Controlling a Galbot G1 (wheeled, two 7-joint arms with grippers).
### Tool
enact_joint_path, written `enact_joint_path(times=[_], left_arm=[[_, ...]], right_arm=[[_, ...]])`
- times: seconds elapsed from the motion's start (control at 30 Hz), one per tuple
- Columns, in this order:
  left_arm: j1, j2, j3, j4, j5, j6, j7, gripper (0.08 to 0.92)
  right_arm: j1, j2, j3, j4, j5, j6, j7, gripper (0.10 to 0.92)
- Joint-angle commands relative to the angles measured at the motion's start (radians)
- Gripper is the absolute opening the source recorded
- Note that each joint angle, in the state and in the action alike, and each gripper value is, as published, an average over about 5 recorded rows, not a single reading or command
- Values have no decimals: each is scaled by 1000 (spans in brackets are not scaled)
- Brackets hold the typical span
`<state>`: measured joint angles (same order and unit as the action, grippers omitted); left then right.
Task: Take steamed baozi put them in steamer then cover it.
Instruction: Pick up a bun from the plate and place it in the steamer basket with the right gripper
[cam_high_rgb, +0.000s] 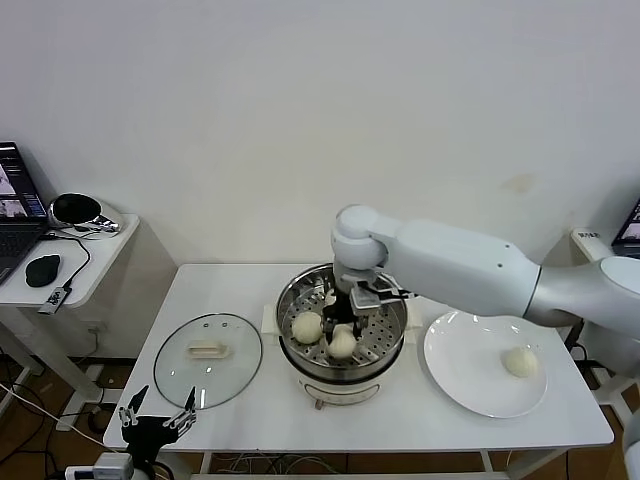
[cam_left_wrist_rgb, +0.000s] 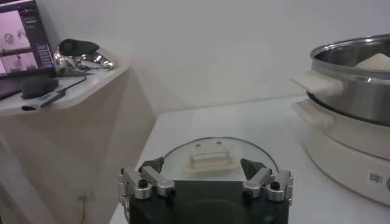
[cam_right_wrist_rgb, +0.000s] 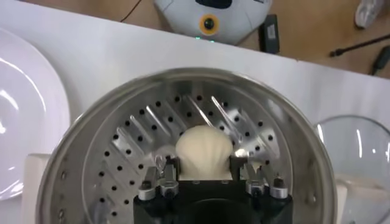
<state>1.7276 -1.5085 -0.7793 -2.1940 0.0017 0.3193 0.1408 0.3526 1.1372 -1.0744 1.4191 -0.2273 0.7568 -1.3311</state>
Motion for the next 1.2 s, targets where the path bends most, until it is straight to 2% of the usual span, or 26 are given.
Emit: enact_joint_path(times=[0.03, 0.33, 0.43, 0.7, 0.83, 0.97, 1.13, 1.2], left_arm=[[1, 0, 1, -1, 1, 0, 0, 823], [-2, 3, -1, -1, 0, 0, 1, 823], [-4, 7, -1, 1, 1, 1, 3, 823], [-11, 6, 10, 2, 7, 2, 9, 823], [-11, 10, 14, 6, 8, 2, 11, 823], [-13, 18, 20, 11, 8, 3, 13, 823], [-16, 32, 26, 8, 4, 6, 19, 823], [-17, 35, 28, 6, 0, 7, 21, 823]], right_arm=[[-17, -5, -8, 15, -10, 1, 10, 513], [-32, -1, 9, 6, -55, 0, 52, 522], [-27, -5, 20, 7, -59, -9, 57, 578], [16, -55, 93, 21, 7, -71, 15, 796], [53, -127, 131, 24, 74, -112, -2, 821], [88, -245, 170, 22, 140, -244, -16, 823], [190, -477, 30, 47, 253, -493, 106, 823], [195, -564, 17, 56, 274, -601, 86, 823]])
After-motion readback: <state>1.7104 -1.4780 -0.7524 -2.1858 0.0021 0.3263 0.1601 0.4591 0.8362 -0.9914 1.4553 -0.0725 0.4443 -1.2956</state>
